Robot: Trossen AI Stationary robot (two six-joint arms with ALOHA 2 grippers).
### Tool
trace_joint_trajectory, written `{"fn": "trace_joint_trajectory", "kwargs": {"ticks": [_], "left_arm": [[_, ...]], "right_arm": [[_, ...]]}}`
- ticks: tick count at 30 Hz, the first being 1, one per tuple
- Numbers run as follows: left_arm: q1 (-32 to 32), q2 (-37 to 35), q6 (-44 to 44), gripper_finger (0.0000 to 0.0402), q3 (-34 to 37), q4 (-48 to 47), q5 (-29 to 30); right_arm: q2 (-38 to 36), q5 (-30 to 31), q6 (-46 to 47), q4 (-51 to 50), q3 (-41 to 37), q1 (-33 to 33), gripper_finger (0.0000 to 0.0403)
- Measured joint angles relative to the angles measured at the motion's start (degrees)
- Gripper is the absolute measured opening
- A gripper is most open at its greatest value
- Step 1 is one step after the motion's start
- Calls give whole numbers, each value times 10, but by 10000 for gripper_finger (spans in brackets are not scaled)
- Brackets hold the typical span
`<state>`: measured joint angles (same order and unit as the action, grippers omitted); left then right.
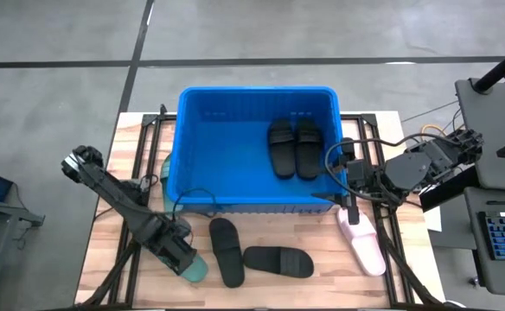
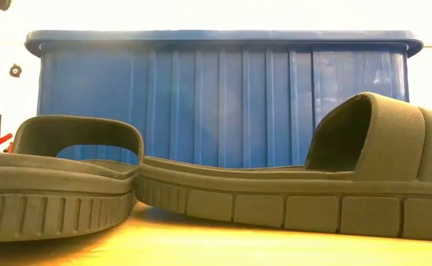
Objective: Pick and place slides into bin
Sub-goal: Put the bottom green slide into the blue container
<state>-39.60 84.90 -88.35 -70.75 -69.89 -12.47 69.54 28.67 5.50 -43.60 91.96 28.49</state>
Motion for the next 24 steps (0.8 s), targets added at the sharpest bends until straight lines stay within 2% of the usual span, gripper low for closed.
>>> {"fn": "trace_joint_trajectory", "kwargs": {"ticks": [5, 14, 24], "left_arm": [[-7, 42, -29, 221, -9, 7, 59], [-11, 129, -44, 221, -6, -37, 47], [-16, 183, -52, 221, -2, -95, 29]], "right_arm": [[0, 1, 0, -10, 0, 0, 226], [0, 1, 0, -18, 0, 0, 226], [0, 1, -2, -29, 0, 0, 226]]}}
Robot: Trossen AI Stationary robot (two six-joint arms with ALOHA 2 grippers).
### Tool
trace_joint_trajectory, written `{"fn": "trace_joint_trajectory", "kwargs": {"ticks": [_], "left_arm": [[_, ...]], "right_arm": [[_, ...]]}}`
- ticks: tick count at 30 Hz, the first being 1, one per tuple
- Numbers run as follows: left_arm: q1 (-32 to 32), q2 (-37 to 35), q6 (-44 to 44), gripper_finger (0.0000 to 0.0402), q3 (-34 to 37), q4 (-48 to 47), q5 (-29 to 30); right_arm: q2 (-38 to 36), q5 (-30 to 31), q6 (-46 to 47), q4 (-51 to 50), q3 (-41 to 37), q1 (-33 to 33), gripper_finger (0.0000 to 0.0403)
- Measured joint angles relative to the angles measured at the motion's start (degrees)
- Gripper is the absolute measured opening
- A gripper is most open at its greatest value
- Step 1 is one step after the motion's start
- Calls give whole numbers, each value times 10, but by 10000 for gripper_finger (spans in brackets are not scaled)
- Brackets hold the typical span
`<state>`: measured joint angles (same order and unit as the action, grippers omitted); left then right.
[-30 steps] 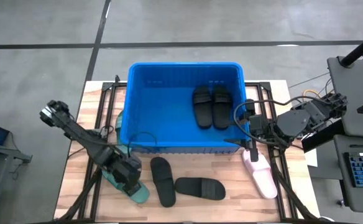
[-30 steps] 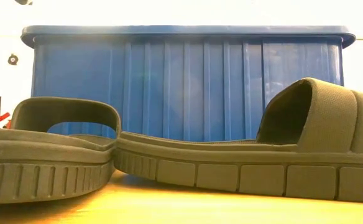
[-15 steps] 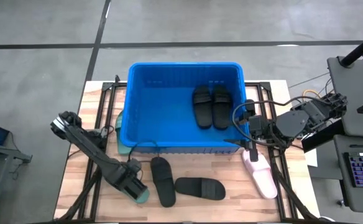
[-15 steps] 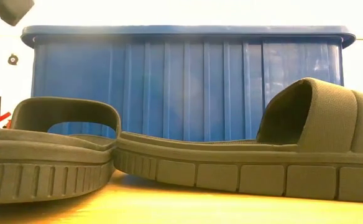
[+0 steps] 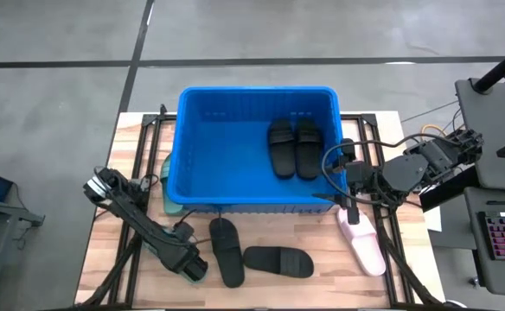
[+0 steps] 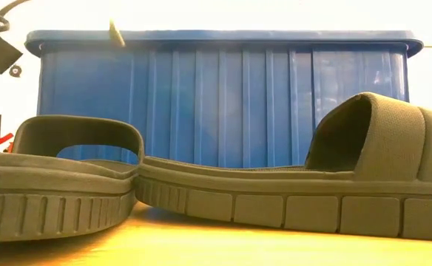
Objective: Pick and place slides into bin
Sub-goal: Put the bottom green slide into the blue container
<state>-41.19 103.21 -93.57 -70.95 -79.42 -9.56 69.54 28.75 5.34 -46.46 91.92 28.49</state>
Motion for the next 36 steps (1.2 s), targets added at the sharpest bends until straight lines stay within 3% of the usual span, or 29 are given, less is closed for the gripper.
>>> {"fn": "trace_joint_trajectory", "kwargs": {"ticks": [7, 17, 28, 36], "left_arm": [[-1, 23, 43, 192, 1, -12, 2], [-4, 14, 57, 12, 11, -21, 55], [-10, -85, 204, 1, -31, -7, 60], [-9, -183, 298, 1, -114, 79, 104]], "right_arm": [[0, 0, 0, 0, 0, 0, 226], [0, -1, 0, -1, 0, 0, 226], [0, -1, -14, -1, 0, 0, 226], [0, 14, -24, -1, 0, 0, 226]]}}
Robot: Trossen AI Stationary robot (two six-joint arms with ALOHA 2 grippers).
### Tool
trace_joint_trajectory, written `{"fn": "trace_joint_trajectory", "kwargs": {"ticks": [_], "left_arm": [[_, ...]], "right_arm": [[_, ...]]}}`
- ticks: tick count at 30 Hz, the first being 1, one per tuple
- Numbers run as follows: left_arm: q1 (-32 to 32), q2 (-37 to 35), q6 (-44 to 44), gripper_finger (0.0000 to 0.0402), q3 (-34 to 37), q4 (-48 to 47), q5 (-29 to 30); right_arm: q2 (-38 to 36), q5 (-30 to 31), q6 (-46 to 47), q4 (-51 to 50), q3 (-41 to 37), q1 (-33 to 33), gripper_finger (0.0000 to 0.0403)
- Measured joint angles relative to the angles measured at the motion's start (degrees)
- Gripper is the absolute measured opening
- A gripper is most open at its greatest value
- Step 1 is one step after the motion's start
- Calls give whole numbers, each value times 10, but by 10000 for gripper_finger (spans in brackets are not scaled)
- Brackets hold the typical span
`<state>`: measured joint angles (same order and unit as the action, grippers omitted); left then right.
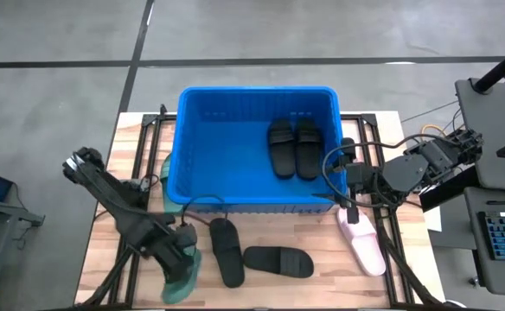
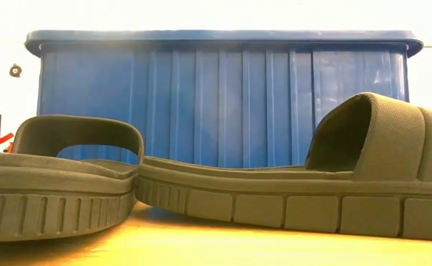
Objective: Pick and place slides into bin
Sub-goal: Put the bottom green slide into the blue container
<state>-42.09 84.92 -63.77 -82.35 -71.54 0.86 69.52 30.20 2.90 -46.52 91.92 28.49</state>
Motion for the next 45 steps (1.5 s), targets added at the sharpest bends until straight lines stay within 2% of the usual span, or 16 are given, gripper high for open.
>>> {"fn": "trace_joint_trajectory", "kwargs": {"ticks": [2, 5, 11, 14, 17, 20, 25, 28, 31, 35, 37, 45], "left_arm": [[-1, -18, 37, 0, -24, 32, 50], [0, -42, 111, 0, -46, 114, 177], [13, -69, 393, 0, -52, 310, 421], [43, -74, 500, 0, -52, 371, 503], [93, -75, 566, 0, -52, 415, 550], [153, -74, 583, 0, -52, 433, 553], [238, -69, 585, 0, -52, 402, 530], [281, -70, 583, 0, -52, 386, 530], [319, -69, 589, 0, -51, 372, 529], [370, -52, 658, 0, -51, 373, 511], [394, -37, 696, 0, -51, 367, 497], [483, 49, 780, 0, -50, 352, 494]], "right_arm": [[0, 9, 0, 1, 0, 0, 226], [0, 14, 1, 1, 0, 0, 226], [0, 14, 15, 4, 0, 0, 226], [0, 14, 22, 10, 0, 0, 226], [0, 14, 33, 14, 0, 0, 226], [0, 20, 35, 22, 0, 0, 226], [0, 92, 42, 25, 0, 0, 226], [0, 168, 42, 25, 0, 0, 226], [-1, 272, 55, 31, 0, 0, 226], [-1, 380, 66, 53, 0, -1, 226], [-1, 402, 66, 61, 0, -5, 226], [0, 405, 63, 66, 0, -27, 226]]}}
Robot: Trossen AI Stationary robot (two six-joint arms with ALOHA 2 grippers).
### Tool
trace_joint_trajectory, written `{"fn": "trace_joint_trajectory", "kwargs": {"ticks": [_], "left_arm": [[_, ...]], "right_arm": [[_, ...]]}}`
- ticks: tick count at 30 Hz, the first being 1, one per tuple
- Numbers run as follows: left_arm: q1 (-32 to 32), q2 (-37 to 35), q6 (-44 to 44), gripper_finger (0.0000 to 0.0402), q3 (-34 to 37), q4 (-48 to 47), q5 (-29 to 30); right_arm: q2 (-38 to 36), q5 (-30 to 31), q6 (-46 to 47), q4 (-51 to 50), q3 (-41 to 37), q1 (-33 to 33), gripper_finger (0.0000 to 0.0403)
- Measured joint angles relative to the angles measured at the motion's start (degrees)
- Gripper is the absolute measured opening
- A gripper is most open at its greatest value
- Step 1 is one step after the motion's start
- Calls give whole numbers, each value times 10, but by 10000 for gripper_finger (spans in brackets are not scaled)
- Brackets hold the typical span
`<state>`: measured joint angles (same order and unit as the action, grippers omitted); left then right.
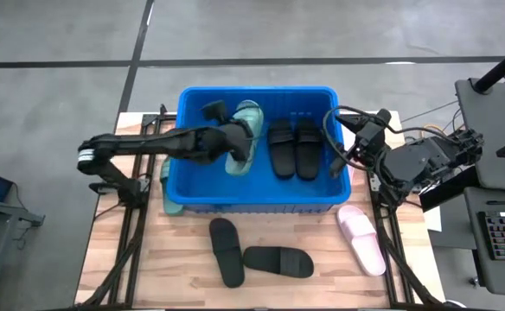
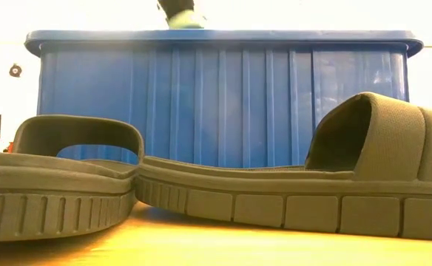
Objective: Pick and place slides into bin
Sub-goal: Put the bottom green slide into the blue container
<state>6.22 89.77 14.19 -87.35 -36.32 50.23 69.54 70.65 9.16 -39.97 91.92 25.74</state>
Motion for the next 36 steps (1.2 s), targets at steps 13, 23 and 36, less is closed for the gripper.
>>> {"fn": "trace_joint_trajectory", "kwargs": {"ticks": [13, 23, 36], "left_arm": [[69, 162, 24, 0, -2, -2, -5], [76, 221, 28, 0, -2, 50, -34], [87, 270, 27, 0, -6, 53, -19]], "right_arm": [[0, 0, 5, 0, 0, -24, 226], [0, 0, -7, -1, 0, -25, 226], [-2, 0, -60, -2, 0, -25, 226]]}}
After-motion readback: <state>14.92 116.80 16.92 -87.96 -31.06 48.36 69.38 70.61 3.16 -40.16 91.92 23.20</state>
